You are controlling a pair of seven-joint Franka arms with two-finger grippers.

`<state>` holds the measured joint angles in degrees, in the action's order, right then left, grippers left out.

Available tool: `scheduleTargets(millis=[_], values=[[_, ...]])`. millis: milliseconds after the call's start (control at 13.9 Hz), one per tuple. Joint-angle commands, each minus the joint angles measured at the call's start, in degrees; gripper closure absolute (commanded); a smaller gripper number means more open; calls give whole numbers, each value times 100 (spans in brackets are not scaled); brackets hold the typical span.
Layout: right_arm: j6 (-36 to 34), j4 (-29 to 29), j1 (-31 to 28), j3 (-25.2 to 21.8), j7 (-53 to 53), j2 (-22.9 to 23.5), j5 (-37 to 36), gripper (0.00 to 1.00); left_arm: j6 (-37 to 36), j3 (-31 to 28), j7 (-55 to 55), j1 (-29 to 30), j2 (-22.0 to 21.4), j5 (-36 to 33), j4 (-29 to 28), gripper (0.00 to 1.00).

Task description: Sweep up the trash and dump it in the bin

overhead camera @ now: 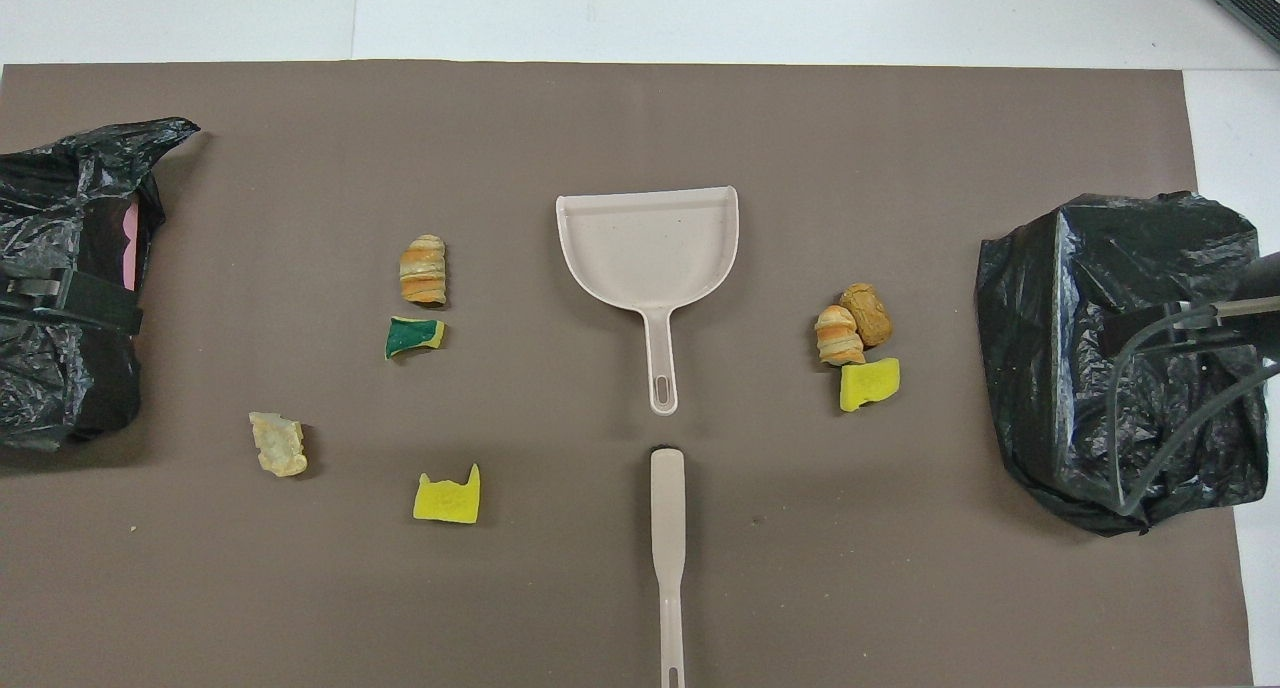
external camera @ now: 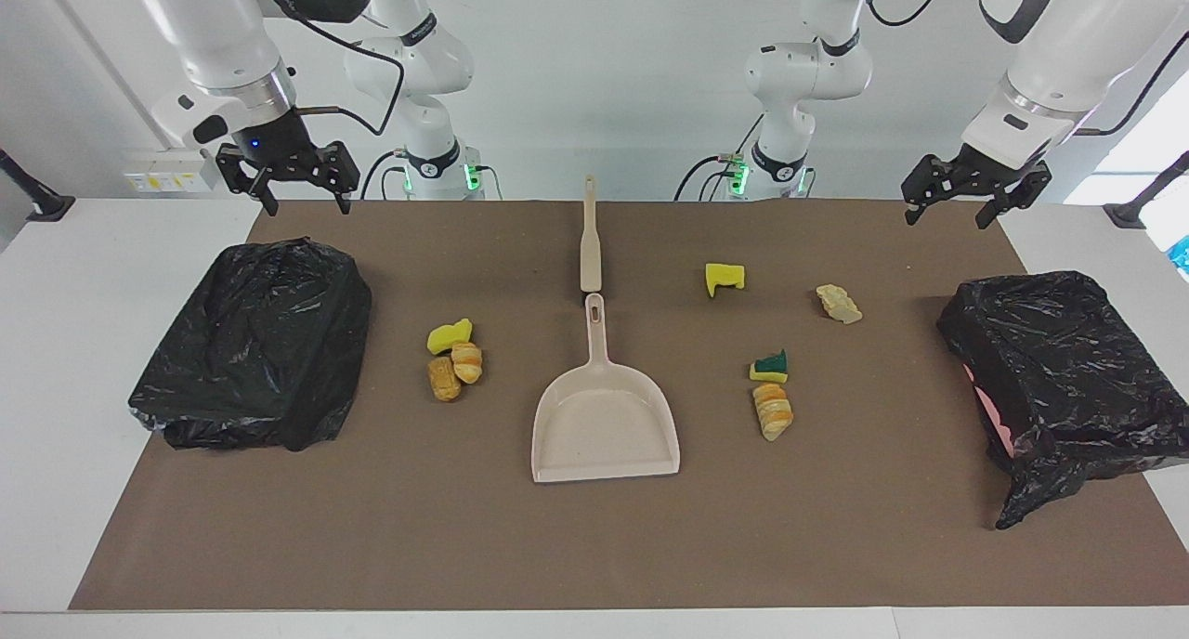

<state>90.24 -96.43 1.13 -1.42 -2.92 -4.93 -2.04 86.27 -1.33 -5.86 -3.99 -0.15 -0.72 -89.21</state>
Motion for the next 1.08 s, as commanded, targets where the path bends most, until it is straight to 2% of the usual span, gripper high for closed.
scheduleTargets(millis=[0, 861, 1004], values=[[143, -130, -61, 28, -139, -87, 151, 0, -14, 1, -82, 39, -99, 46, -97, 0], [29, -130, -122, 19, -209, -96, 151, 0, -23, 1, -29, 30, -117, 46, -123, 0], [37, -130, -131, 19, -209, -96, 151, 0, -5, 1, -20, 30, -204, 46, -280, 0]])
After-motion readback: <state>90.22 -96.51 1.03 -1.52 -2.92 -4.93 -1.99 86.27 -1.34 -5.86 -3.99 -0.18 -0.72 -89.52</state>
